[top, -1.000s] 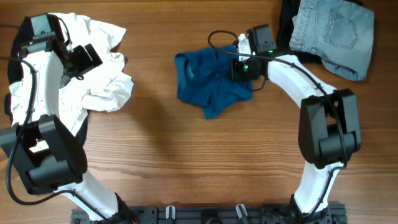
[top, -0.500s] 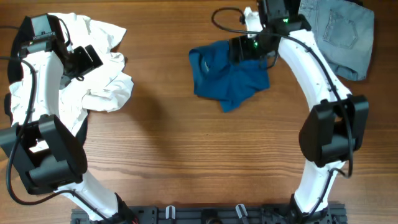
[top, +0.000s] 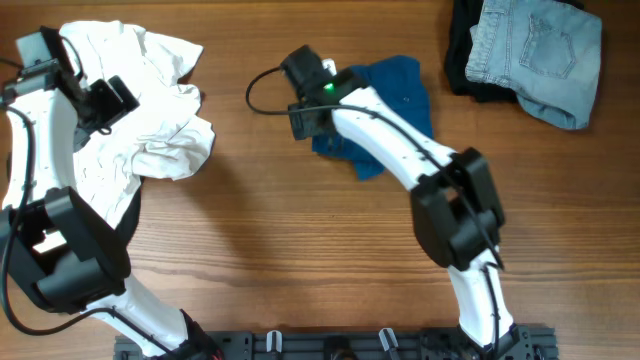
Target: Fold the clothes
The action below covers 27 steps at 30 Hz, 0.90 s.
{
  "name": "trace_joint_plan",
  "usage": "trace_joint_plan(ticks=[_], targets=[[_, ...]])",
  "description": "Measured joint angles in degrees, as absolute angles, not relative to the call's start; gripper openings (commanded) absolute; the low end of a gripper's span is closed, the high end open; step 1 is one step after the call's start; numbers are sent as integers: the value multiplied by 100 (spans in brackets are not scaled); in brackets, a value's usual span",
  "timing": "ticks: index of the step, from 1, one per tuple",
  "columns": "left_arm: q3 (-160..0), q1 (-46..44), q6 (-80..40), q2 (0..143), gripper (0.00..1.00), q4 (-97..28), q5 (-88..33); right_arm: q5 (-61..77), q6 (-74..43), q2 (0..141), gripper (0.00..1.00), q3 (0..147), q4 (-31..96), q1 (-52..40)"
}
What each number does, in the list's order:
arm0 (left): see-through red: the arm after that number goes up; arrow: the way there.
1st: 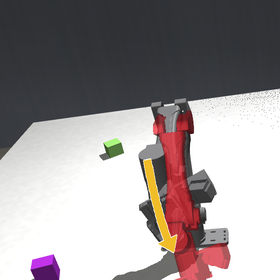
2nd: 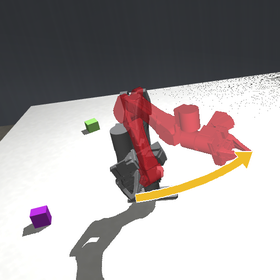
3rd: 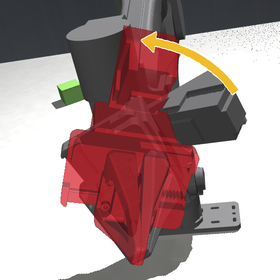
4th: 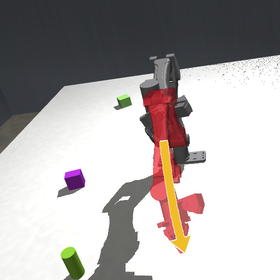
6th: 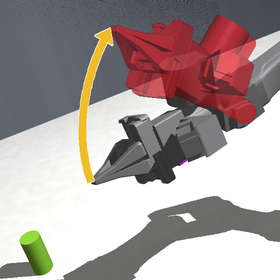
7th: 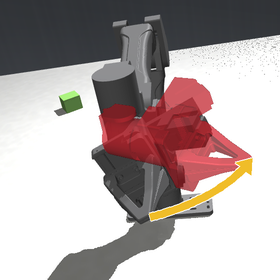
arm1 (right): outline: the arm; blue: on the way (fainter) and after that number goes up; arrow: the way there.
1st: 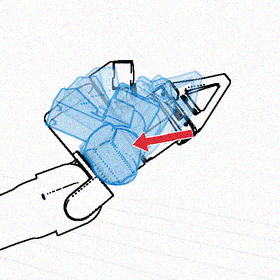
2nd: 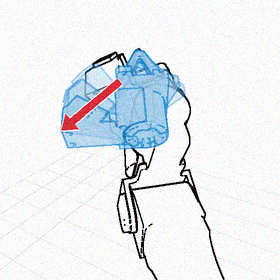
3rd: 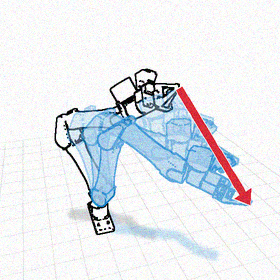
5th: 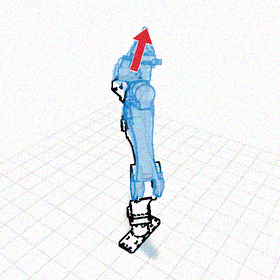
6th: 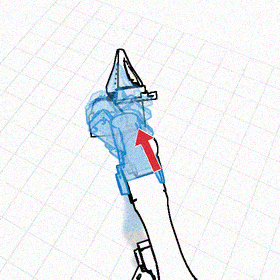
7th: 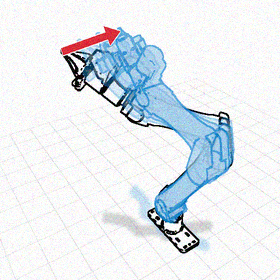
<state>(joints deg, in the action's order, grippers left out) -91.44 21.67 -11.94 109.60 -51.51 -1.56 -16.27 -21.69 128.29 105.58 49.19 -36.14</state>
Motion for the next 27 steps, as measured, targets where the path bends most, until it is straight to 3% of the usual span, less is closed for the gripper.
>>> trace_joint_plan(ticks=[15,18,20,21,25,27], targets=[[-9144,2263,-1194,10960,100,-5227,-156,-2493,-2176,13504,99,10558,4123,-3579],[-9144,2263,-1194,10960,100,-5284,-156,-2512,-2137,13552,96,10604,4147,-3570],[-9144,2263,-1194,10960,100,-5323,-156,-2515,-2147,13579,78,10659,4219,-3568],[-9144,2263,-1194,10960,100,-5347,-156,-2530,-2182,13587,61,10683,4296,-3568],[-9144,2263,-1194,10960,100,-5404,-156,-2650,-2292,13598,12,10718,4674,-3500],[-9144,2263,-1194,10960,100,-5406,-156,-2637,-2329,13596,4,10772,4783,-3463]])
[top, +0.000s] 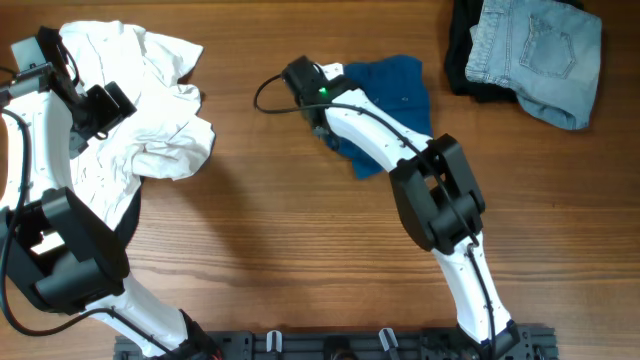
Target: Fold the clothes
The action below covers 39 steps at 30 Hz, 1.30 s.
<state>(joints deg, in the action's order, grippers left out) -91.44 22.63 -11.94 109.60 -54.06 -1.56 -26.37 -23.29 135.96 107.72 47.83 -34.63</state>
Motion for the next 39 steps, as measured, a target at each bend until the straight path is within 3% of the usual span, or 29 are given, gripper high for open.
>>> trace_joint_plan(ticks=[5,10,15,23,39], targets=[[-9144,2263,-1194,10960,100,-5408,-156,-2462,-2377,13552,4,10816,4886,-3376],[-9144,2263,-1194,10960,100,-5411,-156,-1619,-1717,13190,4,10814,5242,-2773],[-9144,2263,-1194,10960,100,-5424,-156,-1076,-760,12014,4,11008,5787,-1863],[-9144,2263,-1194,10960,100,-5426,-156,-788,165,10276,4,11229,5623,-1015],[-9144,2263,-1194,10960,100,-5424,-158,-2707,1118,10650,4,11233,3568,965]])
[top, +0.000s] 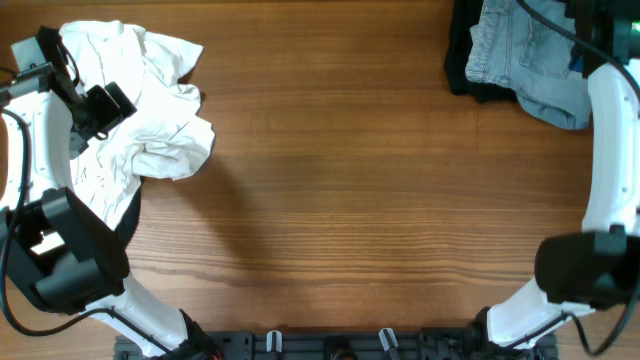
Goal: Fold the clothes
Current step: 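Carry the folded teal shirt right and place it on the clothing pile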
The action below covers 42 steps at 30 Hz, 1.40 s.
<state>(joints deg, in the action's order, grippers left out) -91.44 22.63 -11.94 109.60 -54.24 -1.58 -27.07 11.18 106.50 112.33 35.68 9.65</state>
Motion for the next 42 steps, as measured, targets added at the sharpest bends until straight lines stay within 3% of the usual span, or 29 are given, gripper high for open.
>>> trace_joint_plan(ticks=[8,13,14,16,18,19,30,36,42], targets=[[-9144,2263,-1194,10960,100,-5452,-158,-3098,1299,12180,4,11231,2633,1120],[-9144,2263,-1194,10960,100,-5465,-158,-3044,1264,12446,4,11222,2543,1048],[-9144,2263,-1194,10960,100,-5465,-156,-2995,1227,12457,8,11222,2561,1017],[-9144,2263,-1194,10960,100,-5468,-158,-2849,1184,12475,34,11222,2661,947],[-9144,2263,-1194,10960,100,-5465,-158,-2464,1081,12532,87,11222,2845,827],[-9144,2263,-1194,10960,100,-5468,-158,-2263,1037,12554,100,11225,2928,773],[-9144,2263,-1194,10960,100,-5465,-156,-366,454,11992,100,11222,3181,427],[-9144,2263,-1194,10960,100,-5468,-158,-84,145,11332,100,11367,2834,1022],[-9144,2263,-1194,10960,100,-5468,-158,110,64,12199,100,11367,2624,1627]])
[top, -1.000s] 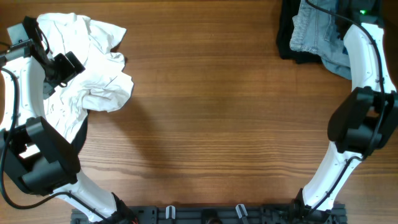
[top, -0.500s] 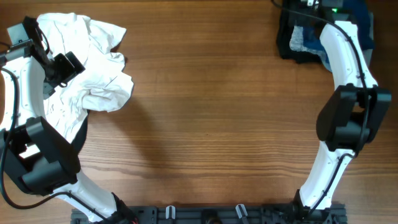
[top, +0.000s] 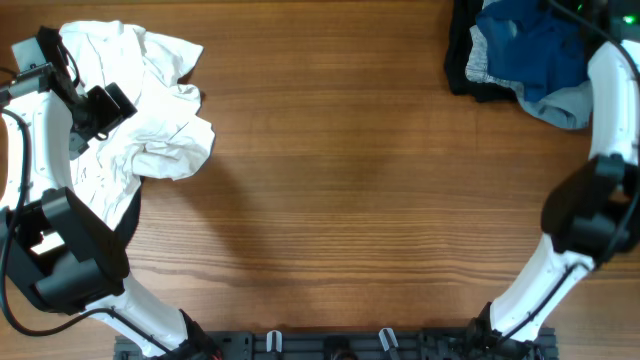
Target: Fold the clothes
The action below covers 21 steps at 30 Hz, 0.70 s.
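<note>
A crumpled blue garment (top: 530, 50) lies on top of the light denim piece (top: 562, 108) at the far right corner, with a black garment (top: 459, 60) under them. My right arm (top: 612, 110) runs up the right edge past this pile; its gripper is beyond the top edge of the view. A rumpled white garment (top: 150, 110) lies at the far left. My left gripper (top: 48, 52) rests at the white garment's upper left edge, and its jaws are too small and dark to read.
The wooden table (top: 330, 200) stretches between the two piles. A black rail (top: 330, 348) with clips runs along the near edge. The left arm's base links (top: 70, 260) stand at the near left.
The blue garment, out of sight before, now lies spread over the denim pile at the far right. My right arm has shifted slightly along the right edge. The left arm has not moved.
My right gripper was at the left edge of the blue garment in the table's far middle, and stayed there a moment later. Then the garment was gone from that spot and the arm reached the far right corner. Now the garment sits on the denim pile.
</note>
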{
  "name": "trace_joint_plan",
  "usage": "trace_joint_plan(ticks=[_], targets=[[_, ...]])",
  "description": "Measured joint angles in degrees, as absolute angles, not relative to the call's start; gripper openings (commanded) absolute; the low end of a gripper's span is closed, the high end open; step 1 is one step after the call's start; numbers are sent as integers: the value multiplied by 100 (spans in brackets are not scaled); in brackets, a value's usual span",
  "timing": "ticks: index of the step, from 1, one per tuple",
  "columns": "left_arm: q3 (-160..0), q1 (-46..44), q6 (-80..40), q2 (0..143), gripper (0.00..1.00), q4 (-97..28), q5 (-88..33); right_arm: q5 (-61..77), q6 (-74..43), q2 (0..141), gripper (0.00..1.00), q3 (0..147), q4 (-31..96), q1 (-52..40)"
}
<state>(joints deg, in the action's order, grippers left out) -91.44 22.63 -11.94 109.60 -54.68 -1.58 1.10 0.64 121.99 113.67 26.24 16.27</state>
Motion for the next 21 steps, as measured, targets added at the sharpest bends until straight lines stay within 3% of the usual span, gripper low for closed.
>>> trace_joint_plan(ticks=[5,10,17,21], targets=[[-9144,2263,-1194,10960,100,-5468,-156,368,64,13522,100,11367,2418,1568],[-9144,2263,-1194,10960,100,-5468,-158,622,3,13928,99,11716,2493,1599],[-9144,2263,-1194,10960,100,-5468,-158,725,49,13469,100,11528,2932,1608],[-9144,2263,-1194,10960,100,-5468,-158,858,75,12208,100,11264,3291,1555]])
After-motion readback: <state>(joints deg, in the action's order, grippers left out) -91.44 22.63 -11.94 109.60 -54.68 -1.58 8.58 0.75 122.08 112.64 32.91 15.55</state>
